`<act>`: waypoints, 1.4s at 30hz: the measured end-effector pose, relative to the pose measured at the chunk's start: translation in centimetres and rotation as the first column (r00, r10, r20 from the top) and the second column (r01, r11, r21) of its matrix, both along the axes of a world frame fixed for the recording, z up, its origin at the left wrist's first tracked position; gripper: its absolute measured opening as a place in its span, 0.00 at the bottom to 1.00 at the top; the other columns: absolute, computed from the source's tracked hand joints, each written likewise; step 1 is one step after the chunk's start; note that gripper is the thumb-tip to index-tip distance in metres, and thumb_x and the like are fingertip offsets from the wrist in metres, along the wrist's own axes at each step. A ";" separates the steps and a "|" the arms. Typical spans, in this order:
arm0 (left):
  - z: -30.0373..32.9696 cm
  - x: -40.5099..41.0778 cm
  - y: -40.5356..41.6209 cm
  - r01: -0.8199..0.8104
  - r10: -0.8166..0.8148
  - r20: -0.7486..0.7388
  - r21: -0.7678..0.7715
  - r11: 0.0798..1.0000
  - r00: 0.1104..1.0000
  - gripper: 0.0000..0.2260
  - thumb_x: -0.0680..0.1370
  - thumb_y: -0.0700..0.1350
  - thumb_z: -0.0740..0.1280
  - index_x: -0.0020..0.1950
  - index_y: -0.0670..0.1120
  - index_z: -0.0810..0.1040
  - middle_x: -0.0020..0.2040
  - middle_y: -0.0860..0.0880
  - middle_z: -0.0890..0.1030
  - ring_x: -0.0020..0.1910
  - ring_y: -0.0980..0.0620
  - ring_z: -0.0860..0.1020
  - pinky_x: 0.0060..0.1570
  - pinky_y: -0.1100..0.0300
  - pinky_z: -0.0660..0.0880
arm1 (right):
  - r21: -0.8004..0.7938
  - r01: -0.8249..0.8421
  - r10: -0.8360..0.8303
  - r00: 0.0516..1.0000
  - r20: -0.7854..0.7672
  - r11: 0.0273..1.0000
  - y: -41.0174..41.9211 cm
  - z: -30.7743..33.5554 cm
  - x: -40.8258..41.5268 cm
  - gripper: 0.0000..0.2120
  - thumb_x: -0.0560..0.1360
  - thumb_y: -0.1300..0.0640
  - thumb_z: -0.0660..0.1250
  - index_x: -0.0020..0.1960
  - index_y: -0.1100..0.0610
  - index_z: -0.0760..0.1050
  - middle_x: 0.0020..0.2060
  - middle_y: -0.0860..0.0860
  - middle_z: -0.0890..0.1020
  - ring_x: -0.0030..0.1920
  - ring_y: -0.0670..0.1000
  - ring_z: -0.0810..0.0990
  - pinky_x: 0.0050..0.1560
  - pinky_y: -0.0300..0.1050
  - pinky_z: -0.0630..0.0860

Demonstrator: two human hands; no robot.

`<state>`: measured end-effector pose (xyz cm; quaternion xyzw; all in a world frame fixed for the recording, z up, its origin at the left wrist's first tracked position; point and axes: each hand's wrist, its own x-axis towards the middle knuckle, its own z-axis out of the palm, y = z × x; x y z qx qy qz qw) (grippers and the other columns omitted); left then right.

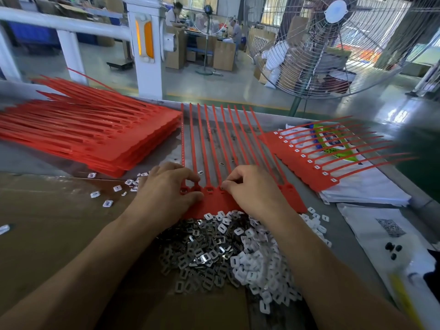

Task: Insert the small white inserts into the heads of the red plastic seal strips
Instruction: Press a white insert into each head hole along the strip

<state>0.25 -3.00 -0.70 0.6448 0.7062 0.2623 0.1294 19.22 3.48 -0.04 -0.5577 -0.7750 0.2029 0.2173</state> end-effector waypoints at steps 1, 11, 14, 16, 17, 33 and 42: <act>0.0 0.0 0.0 -0.001 0.001 0.000 0.000 1.000 1.000 0.17 0.75 0.60 0.72 0.62 0.61 0.79 0.68 0.56 0.72 0.70 0.52 0.66 0.73 0.45 0.58 | 0.004 0.010 -0.010 1.000 -0.006 1.000 0.0 -0.1 -0.1 0.07 0.79 0.48 0.71 0.43 0.45 0.80 0.36 0.37 0.78 0.41 0.38 0.77 0.43 0.42 0.73; -0.3 -0.1 0.1 -0.003 0.003 0.016 0.002 1.000 1.000 0.16 0.74 0.61 0.71 0.62 0.62 0.78 0.66 0.56 0.73 0.68 0.52 0.69 0.72 0.43 0.62 | -0.033 0.009 -0.012 0.996 -0.090 0.999 -0.1 -0.3 0.1 0.05 0.79 0.48 0.71 0.50 0.48 0.84 0.41 0.39 0.82 0.44 0.41 0.81 0.46 0.42 0.77; -0.4 -0.2 0.1 -0.001 0.001 0.019 0.008 1.000 1.000 0.16 0.74 0.61 0.71 0.61 0.62 0.78 0.66 0.56 0.73 0.68 0.52 0.69 0.72 0.42 0.62 | -0.065 -0.010 0.004 0.996 -0.092 0.998 -0.2 -0.2 0.2 0.06 0.80 0.48 0.70 0.51 0.48 0.84 0.42 0.41 0.83 0.44 0.42 0.81 0.48 0.44 0.79; -0.4 -0.2 0.1 0.001 -0.001 0.016 0.008 1.000 1.000 0.16 0.74 0.61 0.71 0.62 0.62 0.78 0.66 0.56 0.73 0.67 0.52 0.69 0.72 0.43 0.62 | -0.077 -0.006 -0.001 0.995 -0.098 0.997 -0.2 -0.2 0.1 0.06 0.80 0.49 0.70 0.50 0.48 0.84 0.41 0.42 0.83 0.44 0.42 0.81 0.48 0.45 0.79; -0.4 -0.2 0.1 0.002 -0.002 0.017 0.007 1.000 1.000 0.16 0.74 0.61 0.71 0.61 0.62 0.78 0.66 0.56 0.73 0.67 0.52 0.69 0.72 0.43 0.61 | -0.077 0.002 -0.009 0.995 -0.099 0.997 -0.1 -0.2 0.1 0.05 0.80 0.49 0.70 0.49 0.48 0.83 0.41 0.42 0.83 0.44 0.42 0.81 0.48 0.46 0.80; -0.4 -0.3 0.0 0.015 -0.014 0.013 -0.010 1.000 1.000 0.17 0.75 0.62 0.70 0.63 0.63 0.77 0.67 0.57 0.72 0.68 0.53 0.69 0.73 0.44 0.60 | 0.055 -0.084 0.088 0.993 -0.072 0.995 -0.5 -0.7 1.0 0.09 0.81 0.57 0.69 0.55 0.47 0.86 0.54 0.41 0.85 0.45 0.33 0.76 0.44 0.22 0.68; -0.4 -0.3 0.0 0.014 -0.014 0.007 -0.026 1.000 1.000 0.17 0.75 0.62 0.70 0.63 0.63 0.76 0.68 0.57 0.71 0.69 0.53 0.68 0.74 0.42 0.59 | 0.108 -0.094 0.101 0.993 -0.056 0.990 -0.7 -0.7 1.2 0.07 0.81 0.55 0.70 0.55 0.47 0.85 0.52 0.39 0.83 0.46 0.33 0.76 0.44 0.21 0.67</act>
